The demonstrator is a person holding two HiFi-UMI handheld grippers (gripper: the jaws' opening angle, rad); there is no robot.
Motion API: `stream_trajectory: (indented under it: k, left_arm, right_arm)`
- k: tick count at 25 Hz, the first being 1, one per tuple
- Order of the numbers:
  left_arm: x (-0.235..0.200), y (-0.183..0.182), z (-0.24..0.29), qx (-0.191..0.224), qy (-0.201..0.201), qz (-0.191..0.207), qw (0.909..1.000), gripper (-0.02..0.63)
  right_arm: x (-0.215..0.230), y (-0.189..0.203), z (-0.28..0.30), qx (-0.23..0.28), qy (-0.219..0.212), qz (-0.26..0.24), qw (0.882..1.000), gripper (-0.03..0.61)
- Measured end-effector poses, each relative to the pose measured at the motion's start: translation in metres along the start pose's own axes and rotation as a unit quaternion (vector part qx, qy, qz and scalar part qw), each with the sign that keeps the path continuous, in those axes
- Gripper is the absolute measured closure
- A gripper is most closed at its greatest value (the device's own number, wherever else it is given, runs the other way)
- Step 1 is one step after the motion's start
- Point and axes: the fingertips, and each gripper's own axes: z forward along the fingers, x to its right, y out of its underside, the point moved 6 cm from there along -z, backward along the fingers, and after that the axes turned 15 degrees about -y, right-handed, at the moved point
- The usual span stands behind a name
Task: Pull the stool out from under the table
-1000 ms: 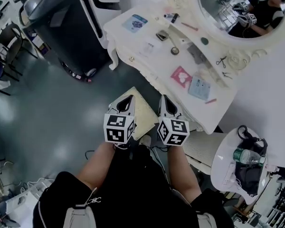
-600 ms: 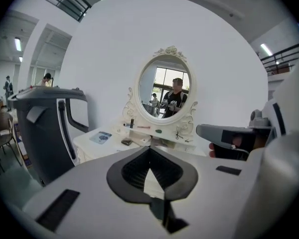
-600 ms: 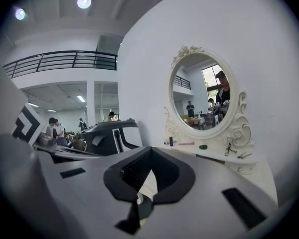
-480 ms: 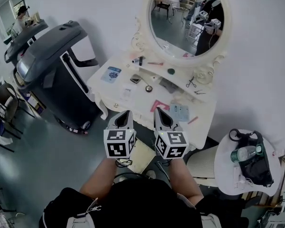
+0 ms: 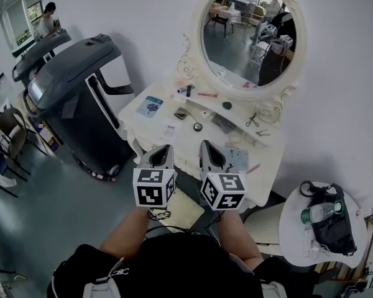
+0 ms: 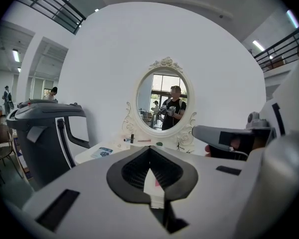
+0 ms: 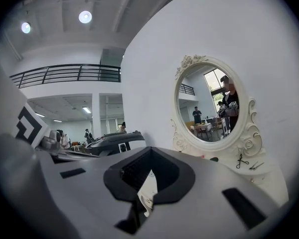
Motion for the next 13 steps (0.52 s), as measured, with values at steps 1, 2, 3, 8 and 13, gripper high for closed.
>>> stream_trajectory:
  k: [1, 2, 3, 8, 13]
  left_arm:
    - [-0.0010, 0.0010, 0.0010, -0.002, 0.000, -0.002, 1.0000, 0.611]
    - [-0.0016, 0.0019, 0.0015, -0.003, 0.000, -0.003, 1.0000, 0.611]
    - [-0.0021, 0.0025, 0.0016, -0.004, 0.000, -0.005, 1.0000, 0.611]
    - [-0.0034, 0.0019, 0.0016, -0.004, 0.003, -0.009, 0.9999, 0.611]
    - [0.0015, 0.0028, 0.0036, -0.007, 0.004, -0.012, 0.9999, 0.611]
  right_arm:
    - [0.0000, 0.0010, 0.0008, -0.002, 0.000, -0.001, 1.000, 0.572]
    - [0.0001, 0.0024, 0.0013, -0.004, -0.001, 0.000, 1.000, 0.572]
    - [0.0002, 0.0038, 0.0018, -0.006, -0.001, 0.002, 1.000, 0.572]
    - [0.0003, 0.0041, 0.0037, -0.010, -0.002, 0.000, 1.000, 0.572]
    - [0.0055, 0.0045, 0.0011, -0.013, -0.004, 0.003, 1.000, 0.572]
